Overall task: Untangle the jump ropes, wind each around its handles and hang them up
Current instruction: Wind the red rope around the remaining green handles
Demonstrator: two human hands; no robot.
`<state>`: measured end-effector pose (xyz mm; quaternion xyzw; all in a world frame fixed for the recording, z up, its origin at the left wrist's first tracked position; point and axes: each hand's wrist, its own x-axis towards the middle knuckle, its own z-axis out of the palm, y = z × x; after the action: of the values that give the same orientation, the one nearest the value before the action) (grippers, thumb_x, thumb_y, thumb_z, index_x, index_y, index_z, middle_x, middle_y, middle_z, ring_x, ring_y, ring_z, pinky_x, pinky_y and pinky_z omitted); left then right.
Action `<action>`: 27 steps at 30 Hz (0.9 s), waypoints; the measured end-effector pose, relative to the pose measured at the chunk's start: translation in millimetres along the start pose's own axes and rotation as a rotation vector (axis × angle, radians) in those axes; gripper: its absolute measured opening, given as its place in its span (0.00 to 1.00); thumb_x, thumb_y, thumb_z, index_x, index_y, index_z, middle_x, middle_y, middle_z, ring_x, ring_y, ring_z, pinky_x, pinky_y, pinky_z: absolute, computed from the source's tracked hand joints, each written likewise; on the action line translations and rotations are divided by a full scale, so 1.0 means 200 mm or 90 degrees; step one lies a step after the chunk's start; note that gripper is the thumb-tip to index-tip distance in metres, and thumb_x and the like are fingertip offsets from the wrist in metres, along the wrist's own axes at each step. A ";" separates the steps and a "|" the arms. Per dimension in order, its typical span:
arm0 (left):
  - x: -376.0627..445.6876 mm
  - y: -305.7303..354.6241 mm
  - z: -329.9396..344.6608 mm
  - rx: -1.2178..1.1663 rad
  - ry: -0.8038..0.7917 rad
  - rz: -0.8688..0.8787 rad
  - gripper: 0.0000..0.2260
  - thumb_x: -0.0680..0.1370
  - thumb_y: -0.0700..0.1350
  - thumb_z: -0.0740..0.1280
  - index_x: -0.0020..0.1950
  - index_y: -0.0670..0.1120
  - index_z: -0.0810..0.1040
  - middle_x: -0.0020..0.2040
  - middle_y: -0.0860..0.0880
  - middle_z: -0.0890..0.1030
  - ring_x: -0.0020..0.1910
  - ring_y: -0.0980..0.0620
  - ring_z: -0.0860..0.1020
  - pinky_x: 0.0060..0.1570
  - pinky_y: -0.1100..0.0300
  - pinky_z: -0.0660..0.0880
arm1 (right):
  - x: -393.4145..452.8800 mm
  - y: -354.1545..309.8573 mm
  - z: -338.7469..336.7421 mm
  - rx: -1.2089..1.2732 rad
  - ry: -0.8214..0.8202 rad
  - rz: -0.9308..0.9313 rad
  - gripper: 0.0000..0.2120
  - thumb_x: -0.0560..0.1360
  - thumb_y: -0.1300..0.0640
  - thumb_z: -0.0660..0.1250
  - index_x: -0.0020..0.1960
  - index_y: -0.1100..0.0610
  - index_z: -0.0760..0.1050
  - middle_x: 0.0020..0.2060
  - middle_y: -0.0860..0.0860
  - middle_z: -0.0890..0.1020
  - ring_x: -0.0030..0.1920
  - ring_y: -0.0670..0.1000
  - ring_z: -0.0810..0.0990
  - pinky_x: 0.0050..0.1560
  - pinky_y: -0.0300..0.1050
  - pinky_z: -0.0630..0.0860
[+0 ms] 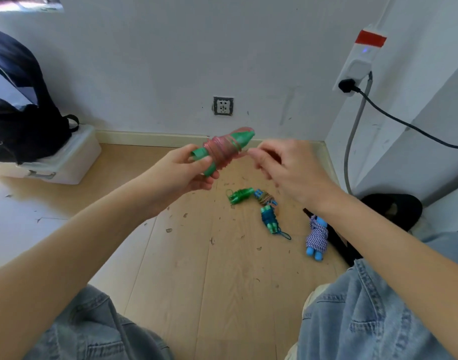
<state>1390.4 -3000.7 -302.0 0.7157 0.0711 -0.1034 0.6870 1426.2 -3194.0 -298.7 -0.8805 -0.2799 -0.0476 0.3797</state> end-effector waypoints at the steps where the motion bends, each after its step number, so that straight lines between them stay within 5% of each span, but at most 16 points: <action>1: 0.00 0.00 0.01 0.060 -0.006 -0.001 0.09 0.79 0.39 0.60 0.58 0.43 0.73 0.40 0.45 0.78 0.31 0.58 0.78 0.36 0.67 0.78 | 0.01 0.01 -0.01 -0.004 0.041 -0.002 0.12 0.76 0.52 0.65 0.37 0.57 0.77 0.28 0.48 0.76 0.29 0.45 0.74 0.34 0.44 0.71; 3: -0.01 -0.01 0.01 0.140 -0.052 -0.035 0.11 0.78 0.40 0.61 0.60 0.43 0.72 0.40 0.45 0.78 0.32 0.58 0.78 0.35 0.67 0.77 | 0.02 0.02 -0.02 -0.067 0.085 -0.022 0.11 0.72 0.51 0.69 0.37 0.58 0.78 0.35 0.48 0.77 0.38 0.46 0.75 0.42 0.40 0.70; 6: -0.05 0.00 -0.01 0.148 -0.215 -0.104 0.12 0.76 0.43 0.63 0.59 0.46 0.73 0.39 0.48 0.80 0.35 0.57 0.79 0.37 0.67 0.76 | 0.02 0.03 -0.01 -0.021 -0.007 -0.019 0.13 0.71 0.49 0.68 0.36 0.58 0.76 0.45 0.48 0.73 0.47 0.43 0.71 0.47 0.31 0.67; 8: -0.08 0.00 -0.01 0.179 -0.284 -0.116 0.13 0.75 0.46 0.63 0.60 0.50 0.74 0.43 0.50 0.81 0.40 0.57 0.80 0.41 0.68 0.77 | 0.01 0.03 0.02 0.027 -0.102 0.007 0.15 0.74 0.47 0.64 0.35 0.56 0.74 0.35 0.48 0.76 0.35 0.37 0.72 0.36 0.27 0.66; 11: -0.08 -0.02 -0.01 0.359 -0.308 -0.093 0.14 0.77 0.48 0.62 0.63 0.56 0.71 0.53 0.53 0.79 0.51 0.59 0.78 0.55 0.64 0.75 | -0.01 0.04 0.06 -0.053 -0.100 -0.014 0.17 0.76 0.47 0.62 0.31 0.52 0.69 0.24 0.44 0.71 0.25 0.41 0.70 0.28 0.32 0.65; 14: -0.05 -0.01 -0.01 0.391 -0.251 -0.051 0.24 0.75 0.48 0.67 0.69 0.55 0.65 0.58 0.56 0.77 0.58 0.59 0.75 0.63 0.58 0.70 | -0.01 0.03 0.08 -0.100 -0.021 -0.030 0.18 0.76 0.47 0.62 0.33 0.56 0.71 0.24 0.48 0.72 0.27 0.46 0.70 0.30 0.43 0.66; 16: -0.05 -0.01 0.04 0.467 -0.170 0.082 0.29 0.71 0.52 0.70 0.70 0.53 0.64 0.58 0.56 0.74 0.57 0.59 0.73 0.56 0.69 0.70 | -0.02 0.02 0.08 -0.071 0.037 0.003 0.19 0.77 0.47 0.61 0.34 0.59 0.72 0.25 0.50 0.75 0.26 0.49 0.75 0.29 0.46 0.71; 20: -0.07 -0.07 0.13 0.717 0.005 0.404 0.29 0.70 0.60 0.65 0.67 0.50 0.66 0.54 0.56 0.70 0.51 0.58 0.70 0.48 0.71 0.66 | -0.03 0.00 0.09 0.285 -0.017 0.216 0.17 0.78 0.51 0.62 0.37 0.62 0.73 0.27 0.56 0.80 0.24 0.54 0.81 0.21 0.40 0.74; 23: -0.06 -0.05 0.10 0.619 -0.044 0.440 0.18 0.71 0.56 0.67 0.58 0.51 0.74 0.45 0.60 0.74 0.43 0.62 0.73 0.44 0.72 0.69 | -0.02 0.02 0.05 0.461 -0.189 0.345 0.16 0.77 0.51 0.62 0.43 0.64 0.75 0.29 0.57 0.82 0.27 0.54 0.82 0.23 0.37 0.75; 27: -0.08 -0.02 0.07 0.238 -0.167 0.213 0.13 0.71 0.54 0.69 0.52 0.50 0.79 0.42 0.51 0.82 0.39 0.57 0.79 0.39 0.67 0.75 | 0.02 0.05 -0.02 0.550 -0.236 0.375 0.12 0.67 0.48 0.69 0.37 0.58 0.78 0.28 0.50 0.78 0.24 0.44 0.73 0.21 0.34 0.67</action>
<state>1372.6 -3013.5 -301.4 0.8123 -0.1575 -0.0918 0.5539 1435.0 -3201.2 -300.7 -0.6793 -0.0776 0.3354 0.6481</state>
